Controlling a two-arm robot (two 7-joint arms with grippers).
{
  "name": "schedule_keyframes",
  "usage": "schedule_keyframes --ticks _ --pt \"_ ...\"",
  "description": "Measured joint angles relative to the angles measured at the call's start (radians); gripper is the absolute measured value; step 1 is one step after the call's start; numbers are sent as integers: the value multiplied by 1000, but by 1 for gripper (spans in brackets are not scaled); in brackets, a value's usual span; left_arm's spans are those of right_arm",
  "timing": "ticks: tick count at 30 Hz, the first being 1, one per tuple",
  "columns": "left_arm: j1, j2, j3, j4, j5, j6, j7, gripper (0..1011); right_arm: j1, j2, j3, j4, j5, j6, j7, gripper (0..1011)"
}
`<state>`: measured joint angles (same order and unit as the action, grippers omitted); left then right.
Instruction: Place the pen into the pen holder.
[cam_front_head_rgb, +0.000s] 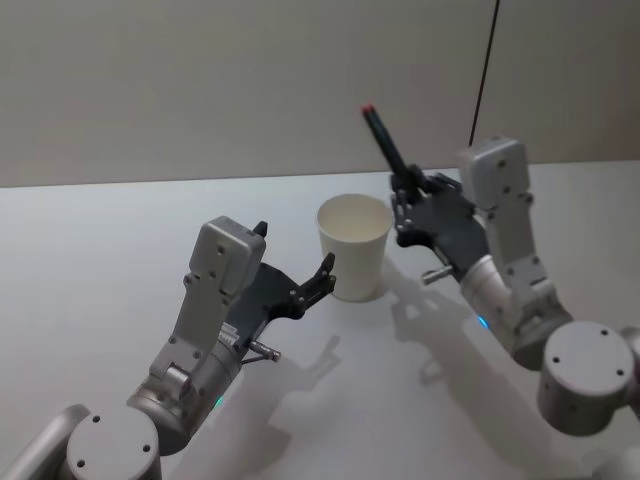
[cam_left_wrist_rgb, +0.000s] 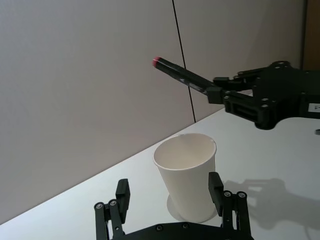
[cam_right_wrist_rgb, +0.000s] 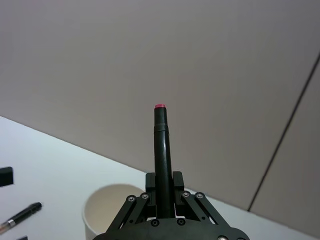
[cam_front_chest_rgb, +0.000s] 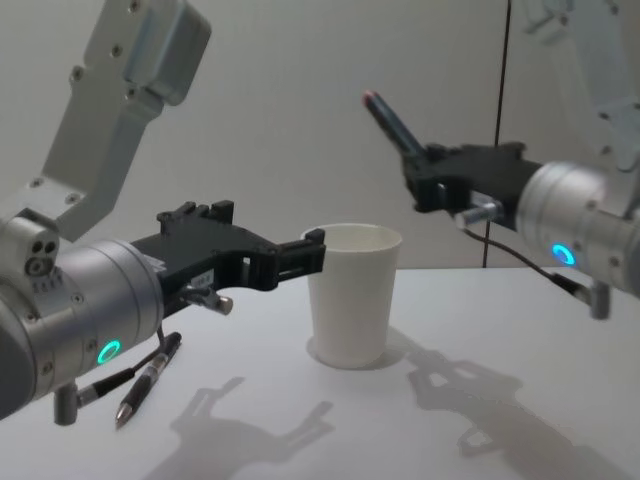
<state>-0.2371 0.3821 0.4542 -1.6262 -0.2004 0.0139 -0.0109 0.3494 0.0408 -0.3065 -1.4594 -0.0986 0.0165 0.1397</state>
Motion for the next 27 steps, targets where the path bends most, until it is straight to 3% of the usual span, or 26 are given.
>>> schedule_keyframes --ticks 8,18,27 --pt "0 0 0 0 0 0 0 1004 80 -28 -10 116 -48 -124 87 185" --pt "0 0 0 0 0 0 0 1004 156 -55 -13 240 -77 -198 115 184" --pt "0 0 0 0 0 0 0 1004 201 -70 -11 330 -75 -238 122 185"
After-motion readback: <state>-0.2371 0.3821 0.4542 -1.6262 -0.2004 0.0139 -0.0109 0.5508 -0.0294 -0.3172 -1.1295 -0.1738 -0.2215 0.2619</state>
